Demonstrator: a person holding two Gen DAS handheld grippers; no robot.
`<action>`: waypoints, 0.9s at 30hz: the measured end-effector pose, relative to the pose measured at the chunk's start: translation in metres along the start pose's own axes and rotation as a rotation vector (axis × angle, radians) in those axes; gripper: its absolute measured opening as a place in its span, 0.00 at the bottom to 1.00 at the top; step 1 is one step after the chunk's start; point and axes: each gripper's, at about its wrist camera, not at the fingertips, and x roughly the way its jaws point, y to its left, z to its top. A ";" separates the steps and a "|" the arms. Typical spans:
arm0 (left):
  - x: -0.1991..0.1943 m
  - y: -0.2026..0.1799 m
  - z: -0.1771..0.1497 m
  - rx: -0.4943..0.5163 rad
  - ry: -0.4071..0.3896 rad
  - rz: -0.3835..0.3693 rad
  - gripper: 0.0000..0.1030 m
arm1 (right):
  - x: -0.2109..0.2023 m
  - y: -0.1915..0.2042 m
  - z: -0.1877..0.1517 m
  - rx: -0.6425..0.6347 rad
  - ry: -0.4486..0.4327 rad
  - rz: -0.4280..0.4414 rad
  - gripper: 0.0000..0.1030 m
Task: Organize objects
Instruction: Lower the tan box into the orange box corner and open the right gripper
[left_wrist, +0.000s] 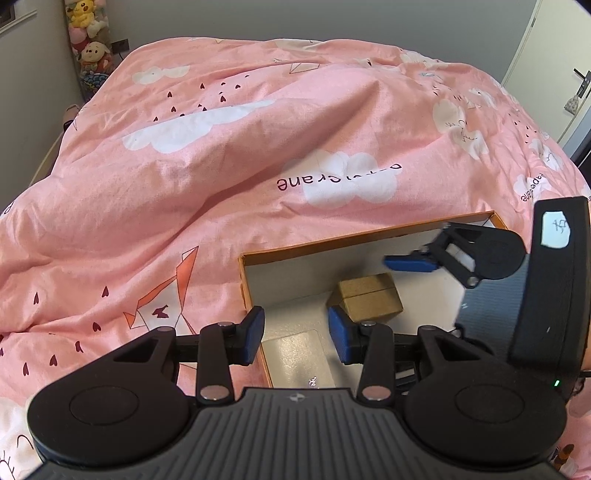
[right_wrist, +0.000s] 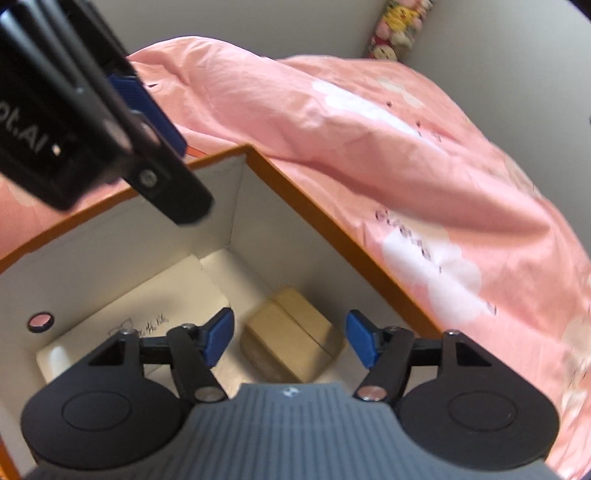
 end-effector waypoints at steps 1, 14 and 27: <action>0.000 0.000 0.000 -0.002 0.000 -0.001 0.46 | -0.001 -0.003 -0.002 0.019 0.009 -0.003 0.75; -0.003 -0.003 0.003 0.012 -0.014 0.006 0.46 | 0.010 -0.023 -0.010 0.089 0.107 0.017 0.40; -0.003 0.009 -0.004 -0.021 -0.009 0.007 0.46 | 0.014 -0.005 0.003 0.114 0.034 0.060 0.17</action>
